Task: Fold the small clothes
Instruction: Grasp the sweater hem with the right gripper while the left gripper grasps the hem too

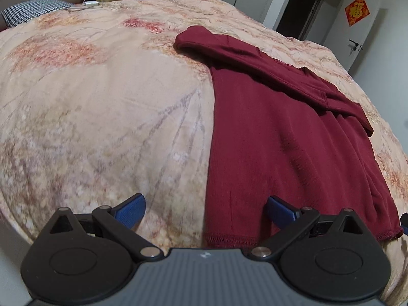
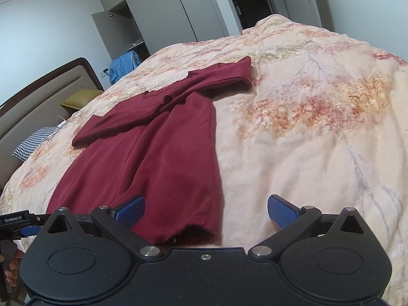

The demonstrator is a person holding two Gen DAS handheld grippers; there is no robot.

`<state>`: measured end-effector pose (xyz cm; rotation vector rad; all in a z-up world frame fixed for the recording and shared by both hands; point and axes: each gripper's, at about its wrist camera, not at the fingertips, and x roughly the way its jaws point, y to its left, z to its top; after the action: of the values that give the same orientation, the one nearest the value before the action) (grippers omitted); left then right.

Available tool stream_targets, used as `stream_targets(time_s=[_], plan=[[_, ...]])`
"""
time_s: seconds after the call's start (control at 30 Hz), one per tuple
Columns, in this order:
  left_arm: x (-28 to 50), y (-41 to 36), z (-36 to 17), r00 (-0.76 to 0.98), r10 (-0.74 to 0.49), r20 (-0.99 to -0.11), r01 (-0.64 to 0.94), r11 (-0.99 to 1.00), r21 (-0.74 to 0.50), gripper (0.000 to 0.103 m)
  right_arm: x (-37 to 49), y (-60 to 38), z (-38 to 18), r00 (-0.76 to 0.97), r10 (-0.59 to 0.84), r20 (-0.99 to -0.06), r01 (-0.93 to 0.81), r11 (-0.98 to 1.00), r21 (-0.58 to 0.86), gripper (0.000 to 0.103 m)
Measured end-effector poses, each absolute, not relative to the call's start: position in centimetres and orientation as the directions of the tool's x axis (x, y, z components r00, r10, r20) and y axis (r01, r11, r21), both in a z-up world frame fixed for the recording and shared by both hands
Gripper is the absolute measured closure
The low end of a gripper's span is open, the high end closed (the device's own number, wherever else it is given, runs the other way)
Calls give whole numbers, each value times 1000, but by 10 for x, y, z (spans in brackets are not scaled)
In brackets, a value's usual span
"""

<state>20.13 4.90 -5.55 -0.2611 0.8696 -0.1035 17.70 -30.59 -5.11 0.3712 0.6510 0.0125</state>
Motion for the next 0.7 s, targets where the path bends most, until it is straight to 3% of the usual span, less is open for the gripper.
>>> stream_targets(time_s=[0.07,0.17,0.23,0.3,0.47,0.5,0.57,0.63,0.7], plan=[[199,51,-55,640,-202,-741,-37,955,-293,4,176,-302,-52,798,124,-589,101,937,335,10],[196,56,-53,654,-202,-729,-71,943,-326,18,176,-299,-53,803,103,-587,114,940,321,25],[194,58,-51,658,-218,-721,-73,934,-349,29,176,-297,-53,803,96,-588,125,938,324,44],[194,60,-51,652,-225,-724,-78,930,-359,38,177,-298,-55,799,103,-592,132,931,340,51],[192,61,-50,635,-239,-735,-97,919,-383,51,179,-294,-57,784,107,-611,119,940,319,52],[192,60,-50,631,-243,-736,-97,917,-387,58,179,-292,-57,784,104,-613,116,944,309,53],[192,58,-47,626,-249,-739,-90,918,-386,68,180,-291,-56,783,108,-612,108,946,304,64],[192,56,-44,625,-252,-739,-77,922,-380,83,180,-291,-55,783,113,-612,101,947,304,84],[192,55,-40,626,-252,-738,-71,924,-376,91,180,-291,-52,784,121,-608,88,949,302,88]])
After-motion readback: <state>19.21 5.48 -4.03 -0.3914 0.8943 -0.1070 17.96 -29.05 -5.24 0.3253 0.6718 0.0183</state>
